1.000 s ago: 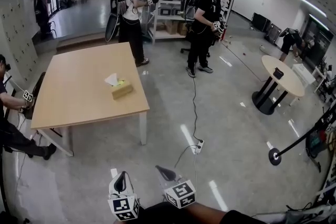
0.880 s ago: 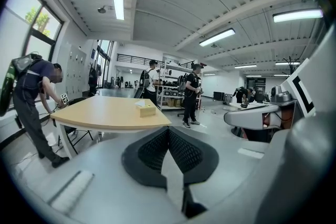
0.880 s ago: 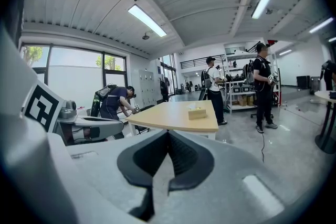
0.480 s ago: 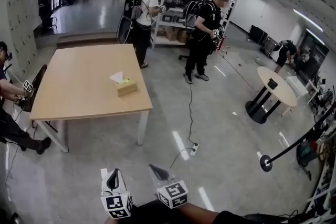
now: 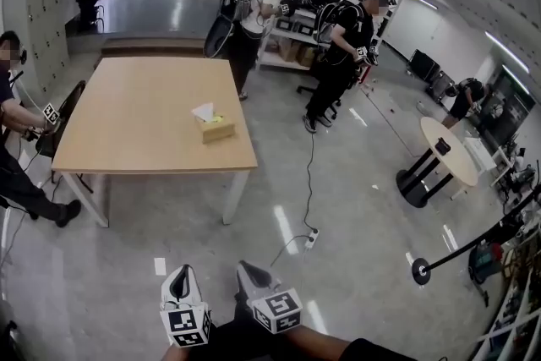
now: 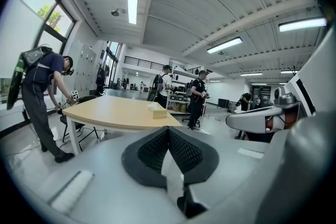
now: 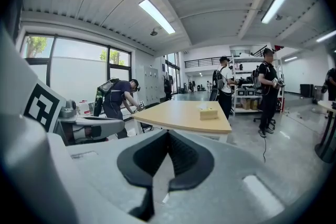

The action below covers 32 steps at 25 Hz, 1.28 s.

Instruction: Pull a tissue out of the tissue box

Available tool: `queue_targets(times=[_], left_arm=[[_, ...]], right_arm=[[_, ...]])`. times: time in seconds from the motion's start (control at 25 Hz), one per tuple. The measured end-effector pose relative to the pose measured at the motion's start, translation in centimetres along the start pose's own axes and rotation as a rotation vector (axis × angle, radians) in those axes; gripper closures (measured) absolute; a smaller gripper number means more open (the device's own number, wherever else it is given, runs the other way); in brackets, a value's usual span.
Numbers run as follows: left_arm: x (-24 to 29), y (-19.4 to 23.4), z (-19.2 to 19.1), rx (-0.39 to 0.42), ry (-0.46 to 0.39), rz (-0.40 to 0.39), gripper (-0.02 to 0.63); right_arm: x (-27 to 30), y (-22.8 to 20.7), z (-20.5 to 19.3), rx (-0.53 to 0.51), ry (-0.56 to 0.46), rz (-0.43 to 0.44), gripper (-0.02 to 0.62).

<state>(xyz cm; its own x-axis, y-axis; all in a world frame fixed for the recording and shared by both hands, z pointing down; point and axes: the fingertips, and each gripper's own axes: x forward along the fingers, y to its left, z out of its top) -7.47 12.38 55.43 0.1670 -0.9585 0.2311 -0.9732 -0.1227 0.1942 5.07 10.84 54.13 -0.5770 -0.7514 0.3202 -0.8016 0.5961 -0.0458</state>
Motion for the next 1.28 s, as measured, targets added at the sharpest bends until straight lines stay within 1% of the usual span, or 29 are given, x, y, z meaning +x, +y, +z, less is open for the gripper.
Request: queue_targets(times=[0.28,0.52,0.72,1.04,1.16,1.28], left_arm=[[1.7,2.1,-0.1,0.004,0.005,0.053,0.588],[3.9,3.3,0.1,0.004,0.038,0.091,0.588],[8.3,2.7,0.9,0.010,0.042,0.076,0.588],[14.9,2.4,2.3,0.043,0.088,0.074,0.588],[17.1,2.4,3.1,0.061,0.105,0.083,0.588],[19.1,1.9,5.0,0.085,0.099,0.092,0.588]], right_arm=[[3.3,-0.3,-0.3,0.008,0.010,0.042,0.604],[6.3,-1.2,0.4,0.015,0.018,0.072,0.604],[9.1,-4.8,0.6,0.033,0.034,0.064,0.604],[13.3,-10.2,2.1,0.082,0.030,0.055,0.604],[14.9,-11.7,2.9,0.071,0.014,0.066,0.604],[15.9,-13.0,3.9,0.041,0.003,0.079,0.604]])
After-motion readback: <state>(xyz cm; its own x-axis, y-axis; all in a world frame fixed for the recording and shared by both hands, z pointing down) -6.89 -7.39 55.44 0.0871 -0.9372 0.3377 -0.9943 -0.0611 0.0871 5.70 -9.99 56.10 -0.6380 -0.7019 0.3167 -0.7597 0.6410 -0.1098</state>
